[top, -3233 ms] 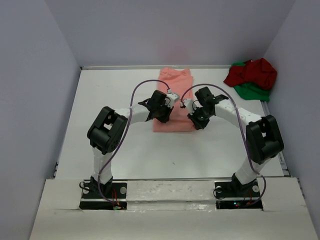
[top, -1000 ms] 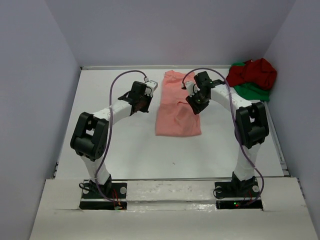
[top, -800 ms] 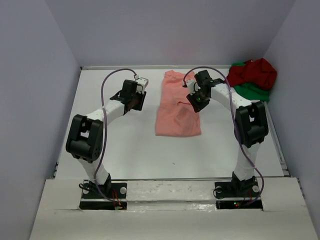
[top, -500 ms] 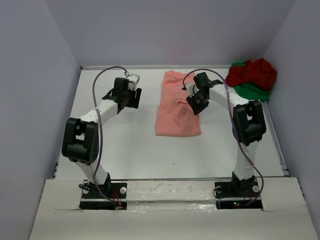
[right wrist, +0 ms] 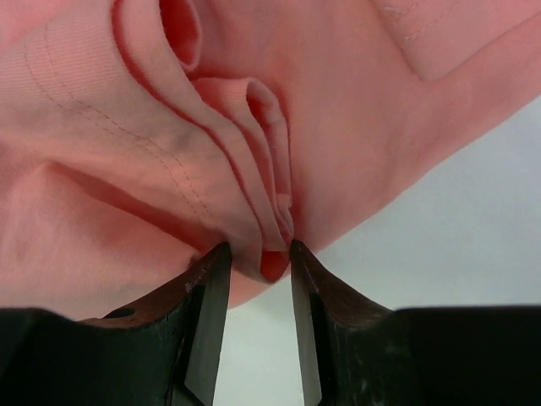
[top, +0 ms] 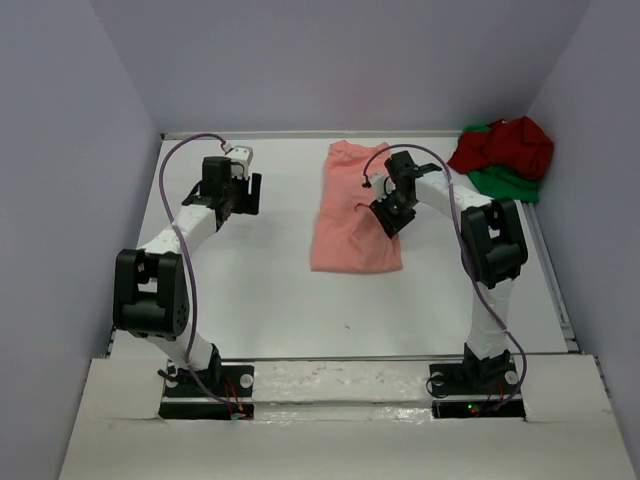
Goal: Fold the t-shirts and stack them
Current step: Grab one side of the 2/3 rectangular tshirt with both arms
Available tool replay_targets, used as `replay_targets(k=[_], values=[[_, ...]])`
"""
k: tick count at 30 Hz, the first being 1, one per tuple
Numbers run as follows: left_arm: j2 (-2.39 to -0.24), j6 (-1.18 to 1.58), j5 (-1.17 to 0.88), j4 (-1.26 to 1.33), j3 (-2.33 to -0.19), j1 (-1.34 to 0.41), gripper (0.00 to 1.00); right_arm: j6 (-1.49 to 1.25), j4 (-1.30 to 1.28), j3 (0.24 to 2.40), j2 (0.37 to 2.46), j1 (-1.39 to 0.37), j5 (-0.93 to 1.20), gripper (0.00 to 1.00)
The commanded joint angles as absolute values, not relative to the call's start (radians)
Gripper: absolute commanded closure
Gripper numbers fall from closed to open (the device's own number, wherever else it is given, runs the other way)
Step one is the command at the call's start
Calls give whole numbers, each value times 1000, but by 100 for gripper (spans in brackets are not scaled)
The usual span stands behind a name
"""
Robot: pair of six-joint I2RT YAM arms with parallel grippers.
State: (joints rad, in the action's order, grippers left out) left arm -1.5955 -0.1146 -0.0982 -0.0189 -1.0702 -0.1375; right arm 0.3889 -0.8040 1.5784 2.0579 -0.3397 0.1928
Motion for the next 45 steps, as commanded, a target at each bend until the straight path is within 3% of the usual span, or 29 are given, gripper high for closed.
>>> replay_targets(k=[1,4,5,6,22,45], values=[[-1534,-113,-130,28,-1055,-133,20,393,-822,1566,2059,-336,229,60],[-1531,-114,-137,28,-1054,-130,21,394,-828,1566,2062,-336,230,79],[-1529,-114,-135,28,-1052,-130,21,396,-830,1568,2063,-336,227,97],[-1525,-115,-138,28,-1052,-129,20,397,-833,1571,2060,-336,226,100],[-1513,-118,-146,28,-1052,-129,21,426,-919,1750,1990,-336,153,100],[-1463,-130,-146,64,-1002,-121,21,439,-845,1856,2120,-336,11,100]])
